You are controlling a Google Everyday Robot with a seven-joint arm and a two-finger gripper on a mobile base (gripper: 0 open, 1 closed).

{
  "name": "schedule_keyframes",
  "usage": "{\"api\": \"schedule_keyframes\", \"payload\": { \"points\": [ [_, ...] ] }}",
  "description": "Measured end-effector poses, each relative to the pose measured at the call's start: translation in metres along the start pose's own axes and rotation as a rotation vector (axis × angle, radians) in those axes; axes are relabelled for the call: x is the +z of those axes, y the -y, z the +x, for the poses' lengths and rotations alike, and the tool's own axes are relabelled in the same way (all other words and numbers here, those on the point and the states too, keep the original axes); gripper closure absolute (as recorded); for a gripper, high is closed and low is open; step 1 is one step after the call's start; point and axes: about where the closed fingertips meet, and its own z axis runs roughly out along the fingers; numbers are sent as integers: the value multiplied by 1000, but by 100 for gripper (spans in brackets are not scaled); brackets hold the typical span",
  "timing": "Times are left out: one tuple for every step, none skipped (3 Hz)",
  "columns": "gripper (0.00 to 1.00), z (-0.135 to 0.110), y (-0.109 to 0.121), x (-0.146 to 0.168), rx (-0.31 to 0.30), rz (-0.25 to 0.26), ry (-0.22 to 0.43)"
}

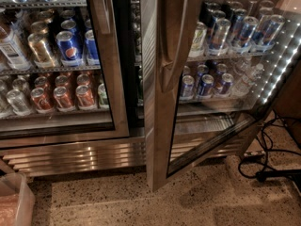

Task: Open right fridge door

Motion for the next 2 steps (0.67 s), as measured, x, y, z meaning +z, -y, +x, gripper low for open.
{"api": "schedule_keyframes", "payload": {
  "points": [
    [42,0,0,0,0,0,0],
    [54,0,0,0,0,0,0]
  ]
}}
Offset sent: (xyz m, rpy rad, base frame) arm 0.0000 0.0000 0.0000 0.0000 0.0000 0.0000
